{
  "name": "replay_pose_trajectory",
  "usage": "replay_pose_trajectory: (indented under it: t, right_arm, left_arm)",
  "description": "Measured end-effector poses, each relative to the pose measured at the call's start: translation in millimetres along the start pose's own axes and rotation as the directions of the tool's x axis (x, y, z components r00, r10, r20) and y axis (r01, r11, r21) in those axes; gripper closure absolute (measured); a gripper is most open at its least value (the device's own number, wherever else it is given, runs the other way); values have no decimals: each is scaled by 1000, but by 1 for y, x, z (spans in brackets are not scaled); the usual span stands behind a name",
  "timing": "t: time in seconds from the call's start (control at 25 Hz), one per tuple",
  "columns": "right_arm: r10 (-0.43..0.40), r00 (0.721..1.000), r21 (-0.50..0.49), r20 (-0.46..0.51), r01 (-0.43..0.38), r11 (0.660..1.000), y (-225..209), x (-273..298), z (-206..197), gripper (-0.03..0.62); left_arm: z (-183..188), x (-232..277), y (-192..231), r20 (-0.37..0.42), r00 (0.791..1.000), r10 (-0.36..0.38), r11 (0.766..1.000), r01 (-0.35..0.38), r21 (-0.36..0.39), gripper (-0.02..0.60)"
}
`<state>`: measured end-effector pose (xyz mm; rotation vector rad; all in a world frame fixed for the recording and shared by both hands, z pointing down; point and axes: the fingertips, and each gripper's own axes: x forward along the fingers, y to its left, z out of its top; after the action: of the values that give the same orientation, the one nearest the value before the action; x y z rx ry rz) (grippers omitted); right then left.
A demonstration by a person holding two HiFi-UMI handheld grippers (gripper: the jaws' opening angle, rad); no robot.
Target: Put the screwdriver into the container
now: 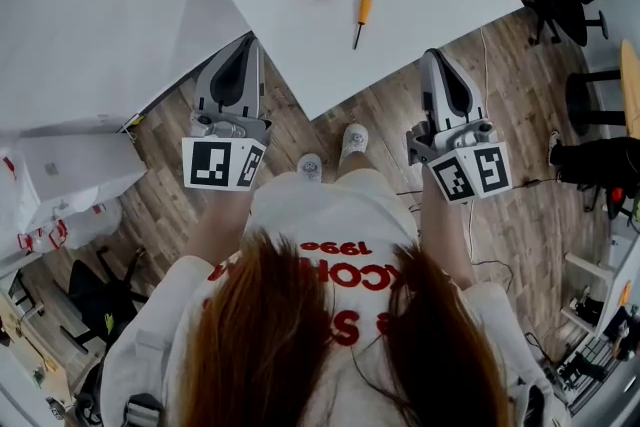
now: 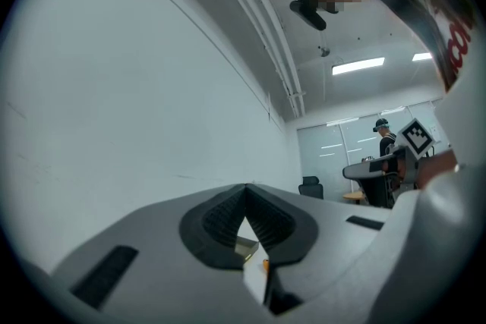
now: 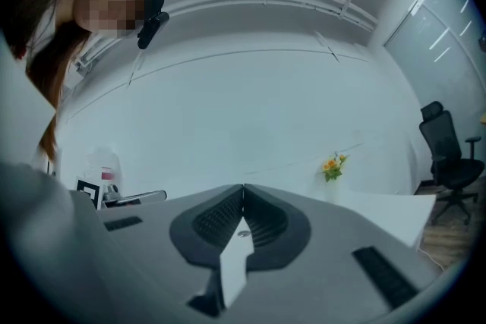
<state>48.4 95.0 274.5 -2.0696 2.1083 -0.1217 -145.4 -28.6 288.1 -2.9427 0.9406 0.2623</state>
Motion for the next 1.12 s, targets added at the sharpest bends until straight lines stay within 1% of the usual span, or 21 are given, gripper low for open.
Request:
replay_pose_trajectory:
  t: [0.12, 0.28, 0.48, 0.6, 0.68, 0.76, 0.88, 0.96, 1.12]
  right_arm:
    - [16, 1000, 3, 4, -16, 1000, -6, 9, 1, 589]
    - [64, 998, 8, 10, -64, 998, -12, 31, 4, 589]
    - [142, 990, 22, -4, -141, 990, -32, 72, 3, 588]
    - [204, 979, 32, -27, -203, 979, -38, 102, -3, 588]
    - [255, 966, 46, -43, -253, 966, -47, 123, -5, 588]
    - [299, 953, 62, -52, -295, 953, -69, 144, -3, 588]
    - [346, 937, 75, -56, -341, 937, -99, 171, 1, 588]
    - [392, 918, 84, -65, -386, 919, -105, 187, -1, 588]
    - [480, 874, 101, -81, -472, 876, -114, 216, -5, 588]
  left_arm:
    - [-3, 4, 1, 0, 1000, 14, 1000, -14, 1, 577]
    - [-2, 13, 9, 5, 998, 57, 998, -57, 13, 577]
    - [-4, 35, 25, 10, 990, 138, 990, -139, 33, 577]
    - [-8, 41, 40, 10, 979, 205, 978, -206, 42, 577]
    - [-10, 47, 46, 7, 966, 259, 964, -259, 56, 577]
    - [-12, 65, 46, 2, 951, 309, 948, -309, 71, 577]
    - [-16, 92, 46, 1, 931, 366, 927, -364, 87, 577]
    - [-16, 96, 49, 3, 910, 414, 906, -412, 99, 577]
    - [-14, 103, 55, 19, 864, 504, 856, -502, 127, 577]
